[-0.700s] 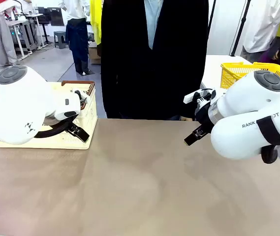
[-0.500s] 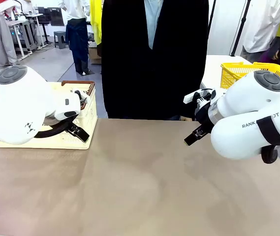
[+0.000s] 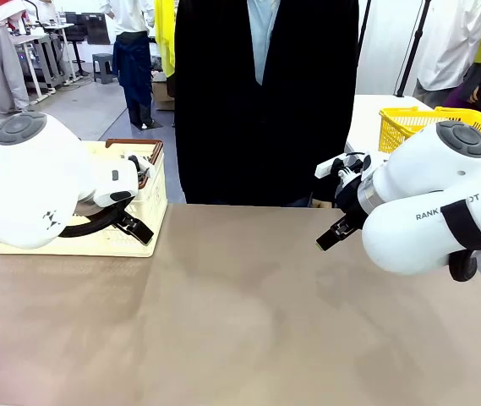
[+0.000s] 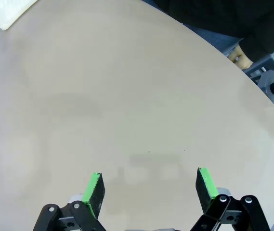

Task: Place the drinks into the Shopping basket.
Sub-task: Pick up one drink and place it into the Shopping basket.

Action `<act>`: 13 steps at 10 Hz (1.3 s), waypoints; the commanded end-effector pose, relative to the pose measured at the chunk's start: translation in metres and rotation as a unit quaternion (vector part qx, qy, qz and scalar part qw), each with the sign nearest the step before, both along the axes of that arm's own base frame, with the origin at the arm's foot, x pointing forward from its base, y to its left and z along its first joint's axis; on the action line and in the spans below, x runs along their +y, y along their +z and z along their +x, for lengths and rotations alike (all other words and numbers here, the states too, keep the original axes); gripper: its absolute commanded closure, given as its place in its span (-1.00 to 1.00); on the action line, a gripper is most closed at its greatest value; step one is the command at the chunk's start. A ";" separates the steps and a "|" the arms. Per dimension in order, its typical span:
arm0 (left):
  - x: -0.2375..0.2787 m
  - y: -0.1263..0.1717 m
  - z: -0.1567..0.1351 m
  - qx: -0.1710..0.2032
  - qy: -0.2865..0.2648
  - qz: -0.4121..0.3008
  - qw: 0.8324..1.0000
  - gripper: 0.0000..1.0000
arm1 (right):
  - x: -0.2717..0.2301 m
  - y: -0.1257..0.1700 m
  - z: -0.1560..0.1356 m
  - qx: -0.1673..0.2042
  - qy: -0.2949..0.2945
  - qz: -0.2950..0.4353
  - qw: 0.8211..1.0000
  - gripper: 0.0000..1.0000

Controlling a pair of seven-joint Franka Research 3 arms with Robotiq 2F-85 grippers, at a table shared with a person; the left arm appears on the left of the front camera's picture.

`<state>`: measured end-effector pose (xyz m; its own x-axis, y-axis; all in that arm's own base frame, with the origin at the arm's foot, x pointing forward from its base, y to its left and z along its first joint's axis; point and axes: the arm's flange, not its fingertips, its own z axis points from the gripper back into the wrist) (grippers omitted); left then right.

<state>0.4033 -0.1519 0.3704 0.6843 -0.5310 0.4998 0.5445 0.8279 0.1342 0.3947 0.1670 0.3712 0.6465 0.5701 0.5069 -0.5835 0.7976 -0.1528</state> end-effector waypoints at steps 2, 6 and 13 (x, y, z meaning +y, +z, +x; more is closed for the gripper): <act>0.000 0.000 0.000 0.000 0.000 0.000 1.000 -1.00 | 0.000 0.000 0.000 0.000 0.000 0.000 1.000 -1.00; 0.000 0.000 0.000 0.000 0.000 0.000 1.000 -1.00 | 0.000 0.000 0.000 0.000 0.000 0.000 1.000 -1.00; -0.002 0.034 -0.016 0.248 -0.009 -0.127 0.960 -1.00 | -0.023 0.012 0.002 0.261 -0.093 0.118 0.954 -1.00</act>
